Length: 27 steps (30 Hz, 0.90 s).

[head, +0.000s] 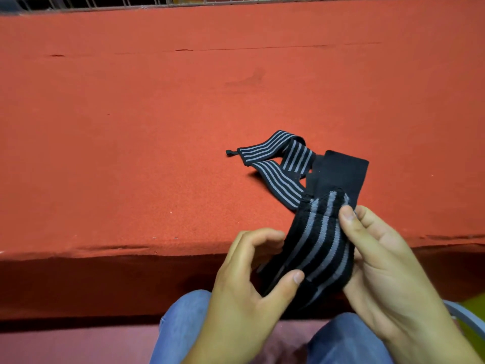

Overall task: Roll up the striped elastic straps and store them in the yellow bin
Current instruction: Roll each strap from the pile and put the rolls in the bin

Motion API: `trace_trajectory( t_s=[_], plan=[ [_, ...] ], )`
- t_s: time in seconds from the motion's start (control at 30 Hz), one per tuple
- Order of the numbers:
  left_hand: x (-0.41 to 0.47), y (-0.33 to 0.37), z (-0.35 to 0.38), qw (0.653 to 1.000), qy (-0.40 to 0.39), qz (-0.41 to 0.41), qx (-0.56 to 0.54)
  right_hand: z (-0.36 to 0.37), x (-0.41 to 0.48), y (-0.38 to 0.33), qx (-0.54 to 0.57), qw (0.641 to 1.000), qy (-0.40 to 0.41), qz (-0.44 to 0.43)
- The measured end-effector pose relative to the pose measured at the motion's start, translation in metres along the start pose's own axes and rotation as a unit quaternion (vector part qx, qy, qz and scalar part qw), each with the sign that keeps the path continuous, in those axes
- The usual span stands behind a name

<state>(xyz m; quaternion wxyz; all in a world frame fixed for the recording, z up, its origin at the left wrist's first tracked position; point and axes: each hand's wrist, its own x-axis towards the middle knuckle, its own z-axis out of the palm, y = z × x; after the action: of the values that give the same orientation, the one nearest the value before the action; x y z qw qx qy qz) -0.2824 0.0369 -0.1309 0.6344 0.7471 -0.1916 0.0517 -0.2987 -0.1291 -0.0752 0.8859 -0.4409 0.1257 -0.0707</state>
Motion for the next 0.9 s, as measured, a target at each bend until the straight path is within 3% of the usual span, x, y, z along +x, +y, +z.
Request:
trace_trajectory(
  t_s=[0.23, 0.4, 0.47, 0.67, 0.77, 0.9],
  plan=[
    [-0.004, -0.009, 0.006, 0.992, -0.056, -0.111, -0.033, 0.001, -0.001, -0.002, 0.0, 1.0, 0.008, -0.026],
    [-0.007, -0.017, -0.003, 0.965, -0.222, -0.134, 0.033, -0.002, 0.001, -0.014, -0.029, 0.997, 0.023, -0.073],
    [-0.009, -0.025, -0.004, 0.955, -0.255, -0.133, 0.075, -0.004, 0.003, -0.016, -0.041, 0.995, 0.019, -0.086],
    [-0.015, -0.061, -0.011, 0.937, -0.282, -0.162, 0.127, -0.01, 0.008, -0.018, -0.11, 0.987, 0.024, -0.118],
    [-0.022, -0.083, -0.013, 0.916, -0.31, -0.189, 0.168, -0.011, 0.009, -0.021, -0.077, 0.988, 0.018, -0.136],
    [-0.03, -0.106, -0.016, 0.919, -0.271, -0.2, 0.204, -0.007, 0.006, -0.025, -0.09, 0.986, 0.014, -0.142]
  ],
)
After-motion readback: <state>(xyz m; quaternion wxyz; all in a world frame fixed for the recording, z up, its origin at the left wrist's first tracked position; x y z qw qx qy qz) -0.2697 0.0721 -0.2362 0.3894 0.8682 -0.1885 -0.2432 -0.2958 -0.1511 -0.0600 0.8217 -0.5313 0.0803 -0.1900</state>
